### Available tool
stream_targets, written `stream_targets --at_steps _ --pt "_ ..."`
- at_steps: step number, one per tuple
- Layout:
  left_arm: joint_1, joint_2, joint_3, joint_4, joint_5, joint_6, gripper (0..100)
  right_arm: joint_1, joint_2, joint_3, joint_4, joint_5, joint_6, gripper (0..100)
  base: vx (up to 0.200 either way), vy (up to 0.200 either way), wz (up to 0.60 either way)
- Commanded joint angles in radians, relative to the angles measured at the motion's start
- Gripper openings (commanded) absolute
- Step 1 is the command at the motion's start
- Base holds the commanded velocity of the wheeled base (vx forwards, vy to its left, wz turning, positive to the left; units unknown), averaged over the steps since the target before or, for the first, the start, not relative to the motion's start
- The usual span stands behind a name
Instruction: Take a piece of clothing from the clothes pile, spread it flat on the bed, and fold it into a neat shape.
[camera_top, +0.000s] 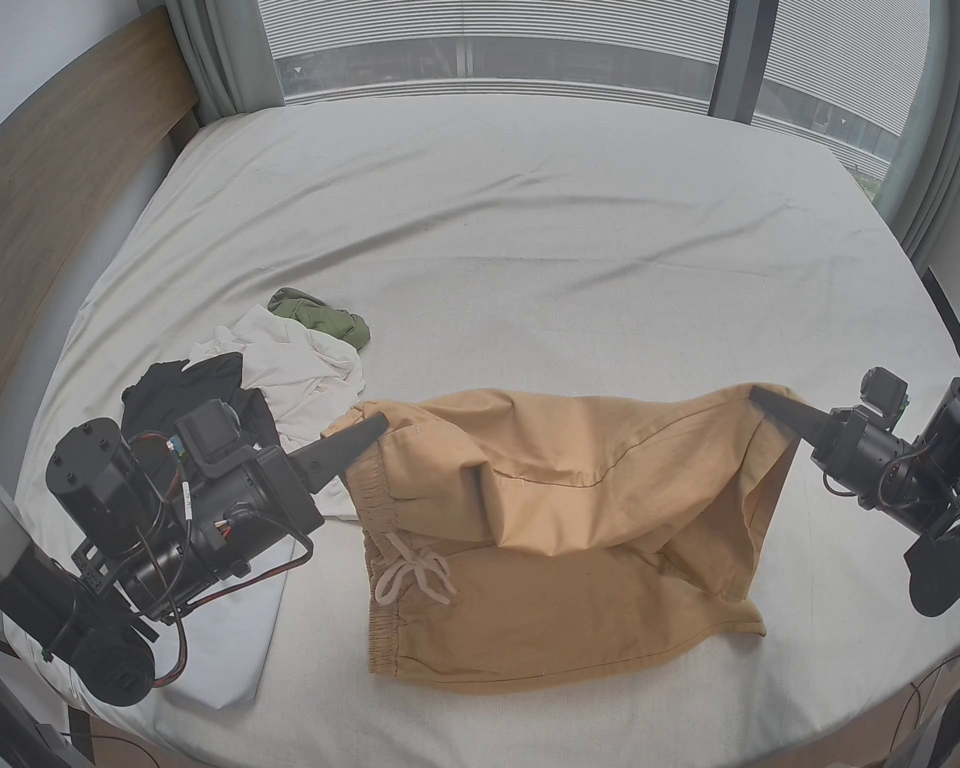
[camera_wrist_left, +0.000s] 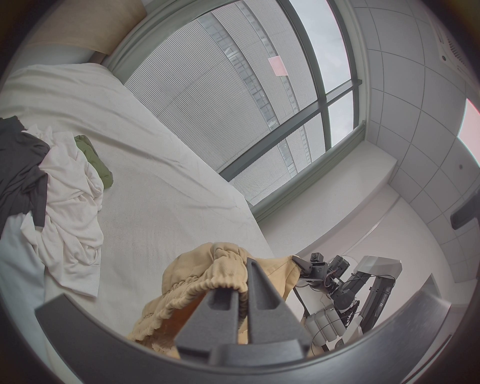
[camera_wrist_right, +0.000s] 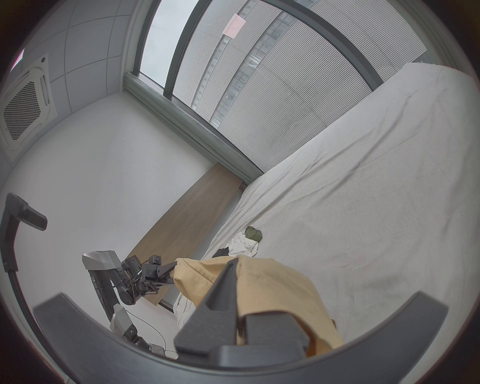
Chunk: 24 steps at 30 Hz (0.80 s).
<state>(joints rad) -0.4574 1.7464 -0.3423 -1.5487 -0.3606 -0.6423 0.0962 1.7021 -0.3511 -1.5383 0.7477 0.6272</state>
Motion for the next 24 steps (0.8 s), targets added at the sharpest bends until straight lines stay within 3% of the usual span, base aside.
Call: stream_targets --at_steps 1,15,24 --pt "0.005 -0.018 0.002 -0.001 -0.001 -0.002 0 -0.021 -0.022 -0.005 0.000 0.006 0.002 0 0.000 0.000 0.00" --pt "0.037 -0.067 0.008 -0.001 -0.034 0.000 0 -0.055 -0.044 -0.032 0.000 0.006 0.028 0 0.000 0.000 0.00" --pt "0.063 -0.065 0.023 -0.001 -0.049 0.000 0 -0.121 -0.052 -0.059 0.000 0.027 0.055 0 0.000 0.000 0.00"
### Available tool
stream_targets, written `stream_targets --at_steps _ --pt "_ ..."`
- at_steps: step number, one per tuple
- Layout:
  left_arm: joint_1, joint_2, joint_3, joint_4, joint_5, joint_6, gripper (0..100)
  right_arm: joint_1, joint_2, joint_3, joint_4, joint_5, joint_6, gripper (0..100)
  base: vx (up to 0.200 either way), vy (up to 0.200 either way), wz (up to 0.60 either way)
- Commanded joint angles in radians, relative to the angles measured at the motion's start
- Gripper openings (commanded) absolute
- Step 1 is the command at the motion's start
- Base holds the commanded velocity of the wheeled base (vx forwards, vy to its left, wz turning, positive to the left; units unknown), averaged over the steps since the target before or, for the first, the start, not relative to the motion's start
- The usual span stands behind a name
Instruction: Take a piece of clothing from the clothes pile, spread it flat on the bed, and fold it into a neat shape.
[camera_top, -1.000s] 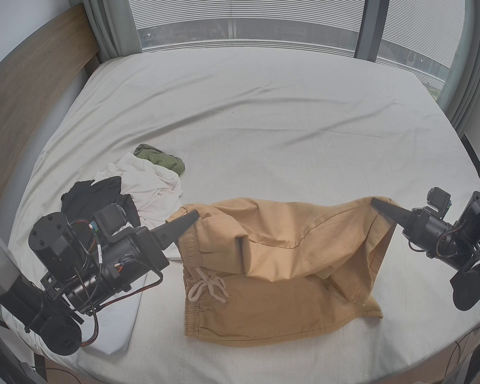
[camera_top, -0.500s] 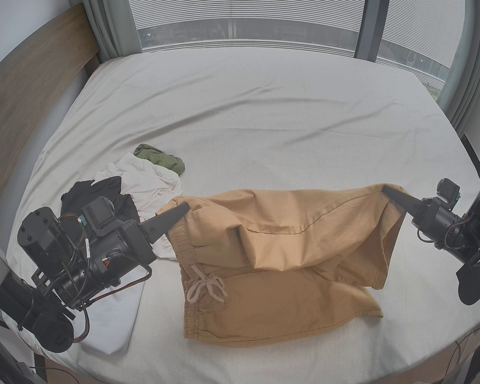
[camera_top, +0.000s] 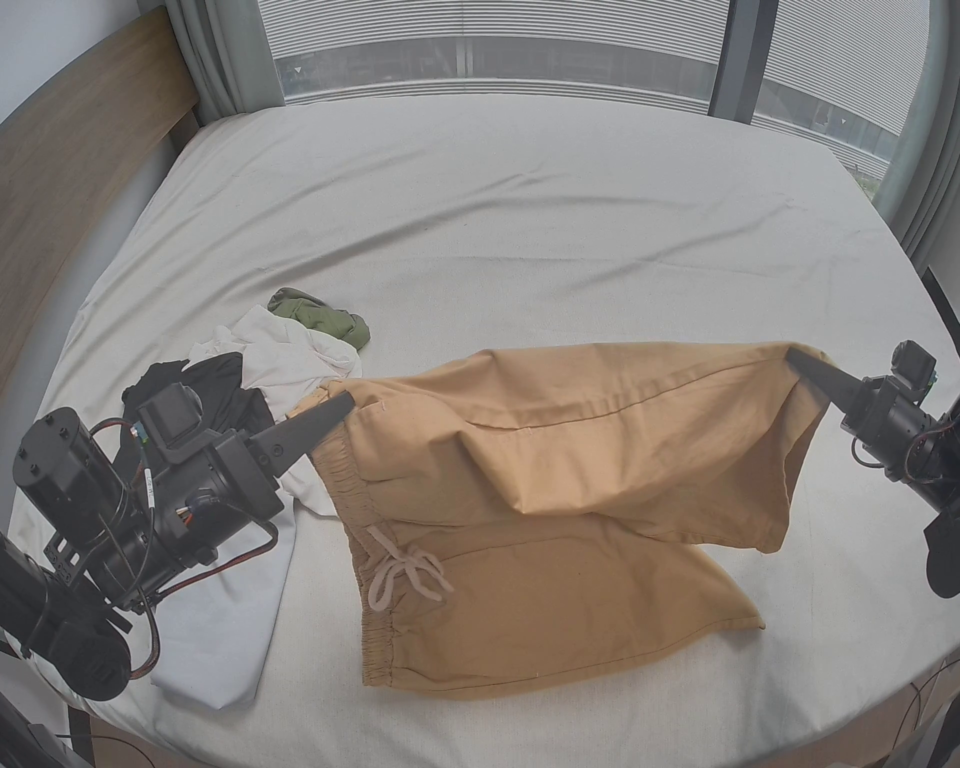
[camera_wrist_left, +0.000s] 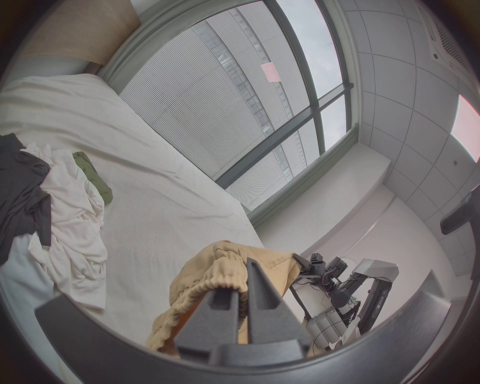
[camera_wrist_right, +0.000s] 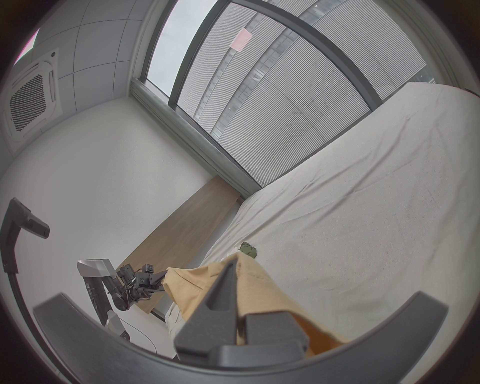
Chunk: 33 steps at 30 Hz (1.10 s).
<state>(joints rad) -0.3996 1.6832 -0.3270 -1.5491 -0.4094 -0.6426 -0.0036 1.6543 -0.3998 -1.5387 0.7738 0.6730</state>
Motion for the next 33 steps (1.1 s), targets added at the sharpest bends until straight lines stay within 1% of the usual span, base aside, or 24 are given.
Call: stream_targets --at_steps 1,5,10,16,19,24,30,33 --pt "0.005 -0.002 0.013 0.000 -0.002 0.000 0 -0.030 -0.004 -0.014 0.000 0.001 0.017 0 0.000 0.000 0.00" --pt "0.007 0.000 0.016 0.000 -0.012 0.001 0 -0.053 -0.004 -0.027 0.000 0.005 0.022 0 0.000 0.000 0.00" --pt "0.013 0.001 0.022 0.000 -0.014 0.003 0 -0.084 -0.002 -0.030 0.000 0.033 0.023 0 0.000 0.000 0.00" --pt "0.021 0.007 0.028 0.000 -0.014 0.035 0 -0.098 -0.002 -0.036 0.000 0.036 0.048 0 0.000 0.000 0.00" --pt "0.030 0.012 0.039 0.000 -0.023 0.054 0 -0.107 -0.002 -0.044 0.000 0.036 0.050 0 0.000 0.000 0.00" --pt "0.051 0.015 0.072 0.000 -0.069 0.098 0 -0.116 -0.002 -0.044 0.000 0.048 0.050 0 0.000 0.000 0.00" --pt "0.073 0.015 0.079 0.000 -0.077 0.106 0 -0.118 -0.001 -0.042 0.000 0.050 0.050 0 0.000 0.000 0.00" --pt "0.091 0.015 0.080 0.000 -0.094 0.107 0 -0.128 -0.001 -0.044 0.000 0.053 0.050 0 0.000 0.000 0.00"
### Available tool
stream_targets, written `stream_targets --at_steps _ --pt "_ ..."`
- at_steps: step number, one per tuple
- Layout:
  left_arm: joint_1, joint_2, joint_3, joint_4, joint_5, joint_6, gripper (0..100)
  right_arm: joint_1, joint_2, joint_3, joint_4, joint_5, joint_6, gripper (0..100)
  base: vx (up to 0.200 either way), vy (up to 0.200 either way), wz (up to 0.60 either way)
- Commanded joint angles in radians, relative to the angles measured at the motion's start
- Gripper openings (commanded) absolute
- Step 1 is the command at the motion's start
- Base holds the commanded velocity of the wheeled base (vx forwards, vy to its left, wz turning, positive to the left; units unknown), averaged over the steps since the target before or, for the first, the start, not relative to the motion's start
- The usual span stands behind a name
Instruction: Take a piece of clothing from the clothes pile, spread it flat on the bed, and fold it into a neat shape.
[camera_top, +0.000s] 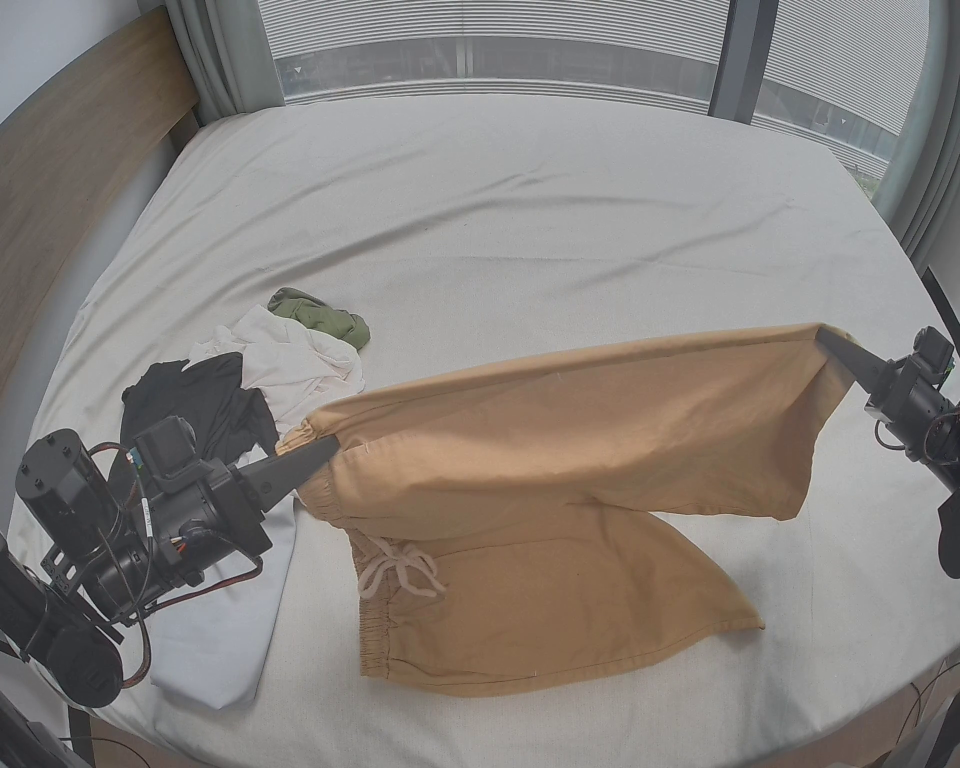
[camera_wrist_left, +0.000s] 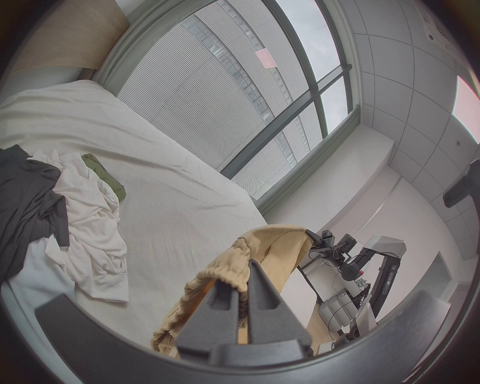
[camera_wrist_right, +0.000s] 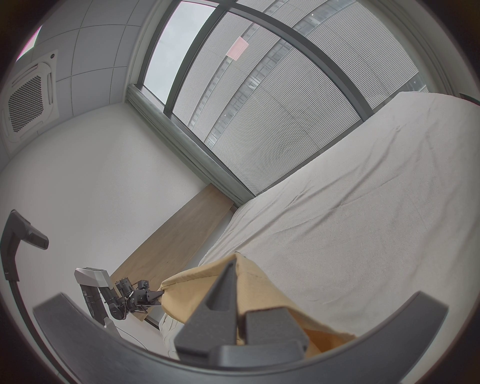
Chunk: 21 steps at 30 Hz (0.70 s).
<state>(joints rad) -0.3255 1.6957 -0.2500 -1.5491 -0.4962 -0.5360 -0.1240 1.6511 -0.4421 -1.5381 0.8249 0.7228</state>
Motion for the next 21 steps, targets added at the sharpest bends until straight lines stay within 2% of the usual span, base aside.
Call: stream_targets --at_steps 1,9,21 --pt "0.020 0.002 0.003 0.000 -0.009 0.001 0 -0.009 0.003 -0.001 0.000 0.003 0.000 0 0.000 0.000 0.00" --pt "0.048 0.007 0.003 0.000 -0.047 0.014 0 -0.028 0.003 -0.003 0.000 0.022 0.001 0 0.000 0.000 0.00" --pt "0.060 0.012 0.001 0.000 -0.050 0.017 0 -0.026 0.004 0.000 0.000 0.023 0.000 0 0.000 0.000 0.00"
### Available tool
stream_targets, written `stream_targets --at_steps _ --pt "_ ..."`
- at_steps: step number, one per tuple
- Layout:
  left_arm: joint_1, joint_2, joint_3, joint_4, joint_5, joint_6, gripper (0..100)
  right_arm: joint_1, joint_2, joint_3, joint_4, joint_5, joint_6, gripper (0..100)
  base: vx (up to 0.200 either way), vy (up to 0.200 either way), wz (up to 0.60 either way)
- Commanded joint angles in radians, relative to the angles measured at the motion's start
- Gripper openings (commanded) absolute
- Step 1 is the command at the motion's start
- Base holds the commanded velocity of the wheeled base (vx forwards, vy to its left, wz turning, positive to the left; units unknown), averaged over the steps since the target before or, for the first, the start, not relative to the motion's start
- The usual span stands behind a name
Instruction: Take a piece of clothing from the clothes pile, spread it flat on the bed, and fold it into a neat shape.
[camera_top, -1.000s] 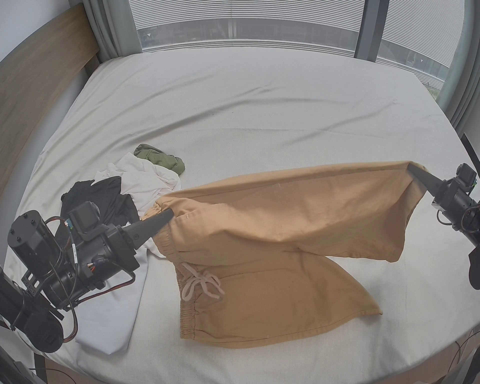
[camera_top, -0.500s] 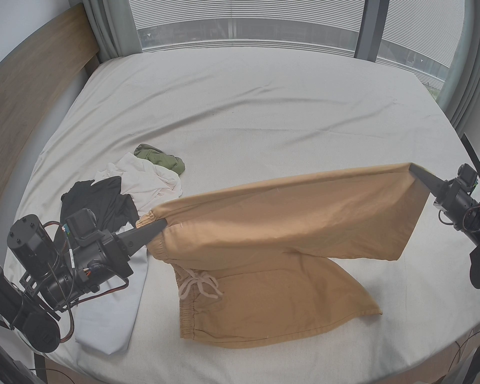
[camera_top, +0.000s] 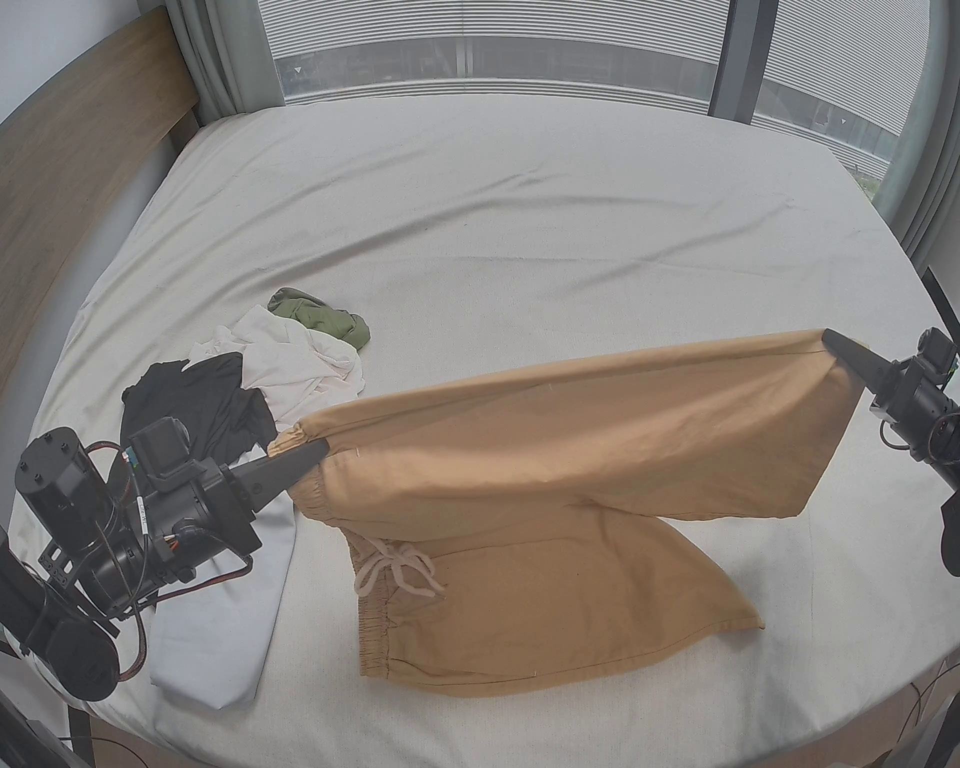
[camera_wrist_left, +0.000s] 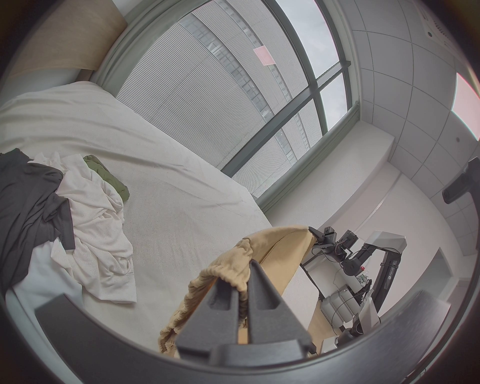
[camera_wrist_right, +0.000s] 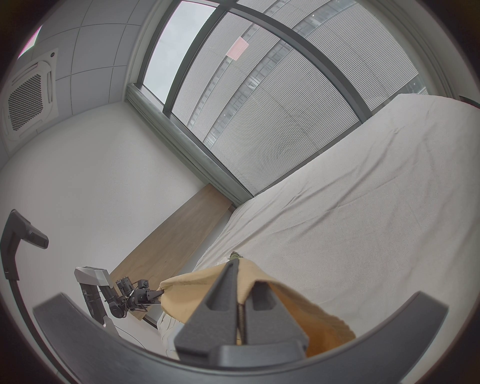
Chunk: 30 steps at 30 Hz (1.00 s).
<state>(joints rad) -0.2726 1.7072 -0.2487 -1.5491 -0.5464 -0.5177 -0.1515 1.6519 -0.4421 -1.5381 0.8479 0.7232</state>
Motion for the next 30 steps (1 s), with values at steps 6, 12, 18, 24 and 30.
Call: stream_targets --at_steps 6,12,18,24,30 --pt "0.027 -0.005 0.000 0.000 -0.020 0.001 0 0.000 0.003 0.000 0.000 0.000 -0.001 0 0.000 0.000 0.00" --pt "0.024 -0.001 -0.001 0.000 -0.026 0.001 0 0.003 0.003 0.003 0.000 0.000 -0.001 0 0.000 0.000 0.00" --pt "0.015 -0.012 -0.009 0.000 -0.023 0.002 0 0.003 0.005 0.005 0.000 0.000 -0.001 0 0.000 0.000 0.00" --pt "0.012 -0.014 -0.012 0.000 -0.018 0.004 0 0.010 0.008 0.013 0.000 -0.001 -0.004 0 0.000 0.000 0.00" --pt "0.013 -0.037 0.000 0.000 -0.009 0.016 0 0.026 0.011 0.003 0.000 -0.003 -0.004 0 0.000 0.000 0.00"
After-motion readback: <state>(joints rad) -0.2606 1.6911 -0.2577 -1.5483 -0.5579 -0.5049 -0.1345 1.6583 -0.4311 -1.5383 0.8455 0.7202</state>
